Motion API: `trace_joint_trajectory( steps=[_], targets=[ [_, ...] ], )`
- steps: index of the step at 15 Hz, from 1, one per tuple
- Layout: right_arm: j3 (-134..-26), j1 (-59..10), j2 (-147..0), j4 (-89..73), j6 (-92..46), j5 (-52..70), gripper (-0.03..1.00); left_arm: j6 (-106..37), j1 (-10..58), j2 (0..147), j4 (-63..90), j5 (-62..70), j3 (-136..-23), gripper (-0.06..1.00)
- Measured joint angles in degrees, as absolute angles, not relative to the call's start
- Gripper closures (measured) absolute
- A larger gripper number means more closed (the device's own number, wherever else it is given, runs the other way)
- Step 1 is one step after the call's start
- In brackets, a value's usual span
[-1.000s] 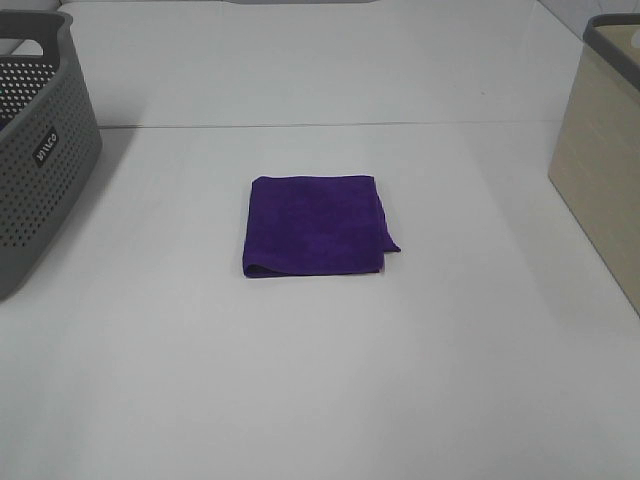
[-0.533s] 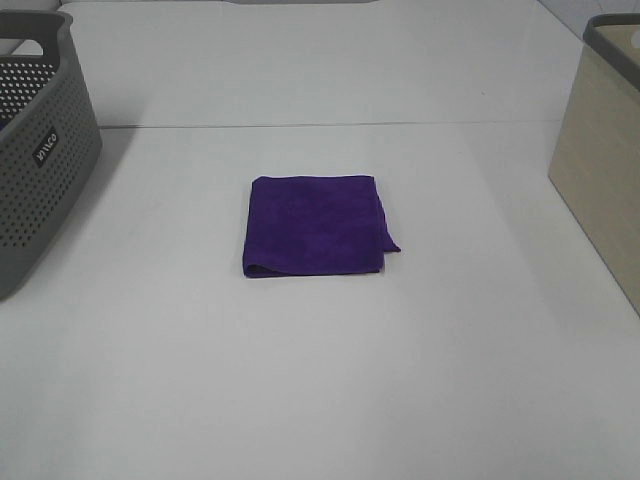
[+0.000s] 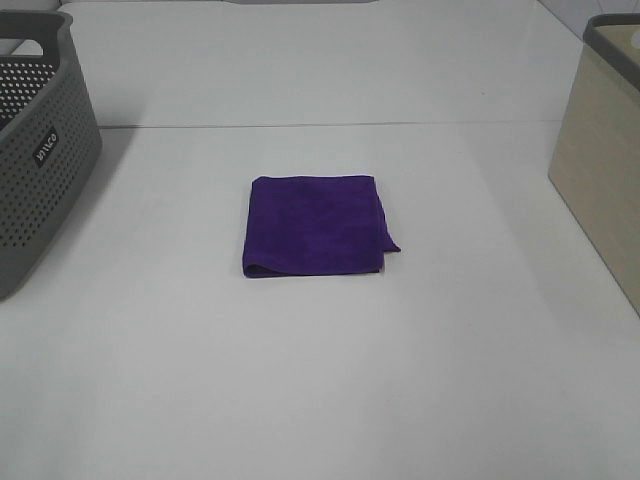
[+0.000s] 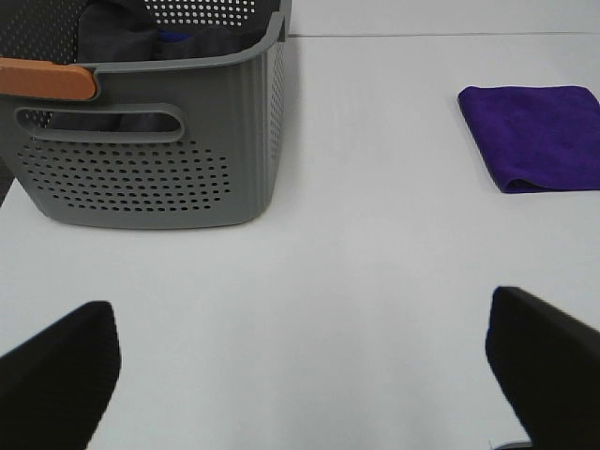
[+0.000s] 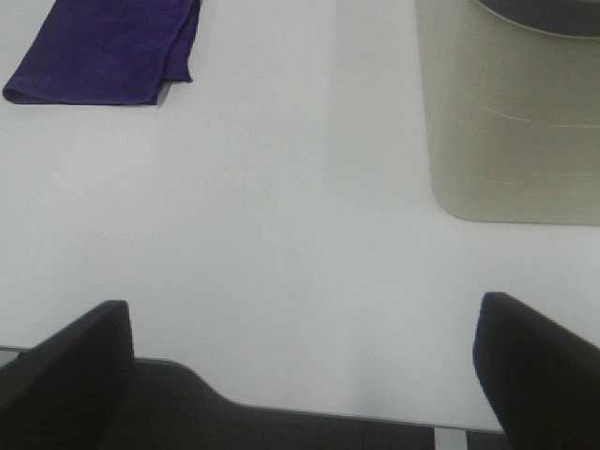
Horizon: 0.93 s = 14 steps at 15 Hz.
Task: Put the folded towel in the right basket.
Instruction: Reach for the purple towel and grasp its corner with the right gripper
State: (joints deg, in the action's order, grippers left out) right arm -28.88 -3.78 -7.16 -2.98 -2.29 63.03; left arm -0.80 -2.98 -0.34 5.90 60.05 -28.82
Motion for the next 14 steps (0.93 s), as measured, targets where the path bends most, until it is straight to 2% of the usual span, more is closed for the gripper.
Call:
trace_joint_trajectory(
  steps=[7,11,14],
  targets=[
    [-52.94,-3.78,-49.16,-8.77,-2.29,64.92,0.02,-0.8,-2.98,-0.34,5.9,60.05,-28.82,-0.05],
    [-53.57,-3.78,-60.85,-14.44,-2.58,65.43,0.02,-0.8,-2.98,-0.34,5.9,60.05,-28.82,-0.05],
    [-59.36,-3.78,-70.93,-15.01,-2.81,64.74,0.02,-0.8,-2.98,-0.34,5.96,60.05,-28.82,-0.05]
  ],
)
